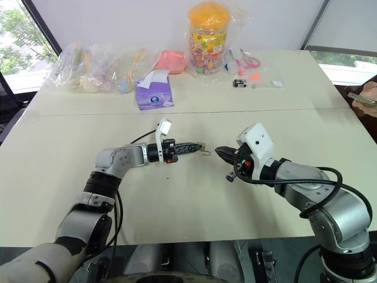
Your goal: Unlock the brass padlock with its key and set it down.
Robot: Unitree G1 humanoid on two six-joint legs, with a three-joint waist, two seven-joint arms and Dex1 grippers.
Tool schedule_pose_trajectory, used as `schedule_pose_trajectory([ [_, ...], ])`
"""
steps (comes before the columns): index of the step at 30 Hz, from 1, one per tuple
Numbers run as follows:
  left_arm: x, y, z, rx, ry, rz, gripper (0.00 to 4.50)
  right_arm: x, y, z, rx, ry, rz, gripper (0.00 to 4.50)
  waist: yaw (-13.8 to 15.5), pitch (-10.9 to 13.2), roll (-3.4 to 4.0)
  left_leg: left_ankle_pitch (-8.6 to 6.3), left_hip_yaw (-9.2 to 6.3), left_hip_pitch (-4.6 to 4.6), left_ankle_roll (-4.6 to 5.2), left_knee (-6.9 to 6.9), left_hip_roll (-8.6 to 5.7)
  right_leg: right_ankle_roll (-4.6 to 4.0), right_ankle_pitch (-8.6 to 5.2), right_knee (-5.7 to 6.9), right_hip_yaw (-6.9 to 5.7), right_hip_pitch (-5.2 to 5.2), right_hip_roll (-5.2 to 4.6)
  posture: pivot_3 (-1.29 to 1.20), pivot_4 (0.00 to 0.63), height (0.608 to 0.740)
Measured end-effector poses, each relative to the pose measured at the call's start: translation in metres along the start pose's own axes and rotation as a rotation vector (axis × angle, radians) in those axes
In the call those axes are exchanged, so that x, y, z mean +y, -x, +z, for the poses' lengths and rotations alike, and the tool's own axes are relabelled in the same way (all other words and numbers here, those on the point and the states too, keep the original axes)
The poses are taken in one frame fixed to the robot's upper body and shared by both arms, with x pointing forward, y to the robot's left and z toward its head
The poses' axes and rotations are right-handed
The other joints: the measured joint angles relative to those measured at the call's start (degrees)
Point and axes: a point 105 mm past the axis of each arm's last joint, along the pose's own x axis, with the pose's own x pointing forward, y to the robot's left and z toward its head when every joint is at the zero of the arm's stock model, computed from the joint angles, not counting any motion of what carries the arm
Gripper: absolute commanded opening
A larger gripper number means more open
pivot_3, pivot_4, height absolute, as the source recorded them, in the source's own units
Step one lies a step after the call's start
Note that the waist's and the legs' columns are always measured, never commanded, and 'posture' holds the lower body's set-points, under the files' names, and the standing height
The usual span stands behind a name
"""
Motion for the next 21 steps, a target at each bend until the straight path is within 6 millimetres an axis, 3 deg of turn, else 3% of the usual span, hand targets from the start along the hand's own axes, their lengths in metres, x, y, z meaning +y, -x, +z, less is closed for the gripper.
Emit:
schedule_pose_trajectory([
  [3, 0.01, 0.003, -0.002, 0.007, -0.001, 0.051, 1.89, 0.001, 0.0, 0.0, 0.002, -0.003, -0.006, 0.0, 0.0, 0.0, 0.0, 0.0, 0.0, 0.0, 0.0, 0.0, -0.01, 0.0, 0.0, 0.0, -0.01, 0.0, -0.01, 0.0, 0.15, 0.737],
  [9, 0.008, 0.011, 0.006, -0.013, -0.064, 0.025, 4.28, 0.001, 0.0, -0.001, 0.001, -0.008, -0.016, 0.0, -0.2, 0.0, -0.01, 0.0, 0.01, 0.11, 0.0, 0.01, 0.04, -0.06, 0.02, 0.0, 0.0, 0.08, 0.0, 0.0, 0.15, 0.737],
  [10, 0.008, 0.015, 0.009, -0.011, -0.082, 0.028, 4.45, 0.001, 0.0, -0.001, 0.003, -0.009, -0.016, 0.0, -0.3, 0.0, -0.01, 0.0, 0.01, 0.12, 0.0, 0.0, 0.07, -0.09, 0.02, 0.01, 0.0, 0.08, 0.01, 0.0, 0.15, 0.737],
  [14, 0.012, 0.041, 0.011, 0.02, -0.175, 0.058, 4.45, 0.001, 0.0, -0.006, 0.017, -0.02, -0.019, 0.0, -1.3, 0.0, 0.0, 0.0, -0.01, 0.14, 0.0, -0.07, 0.13, -0.11, 0.01, 0.03, 0.04, 0.06, 0.02, 0.0, 0.15, 0.737],
  [21, 0.0, 0.079, -0.002, 0.157, -0.331, 0.015, 4.45, 0.0, 0.005, -0.008, 0.058, 0.019, -0.004, 0.0, -0.8, 0.0, -0.02, 0.0, -0.02, 0.02, 0.0, -0.09, 0.11, -0.33, -0.12, -0.03, 0.04, -0.02, -0.09, 0.0, 0.15, 0.737],
])
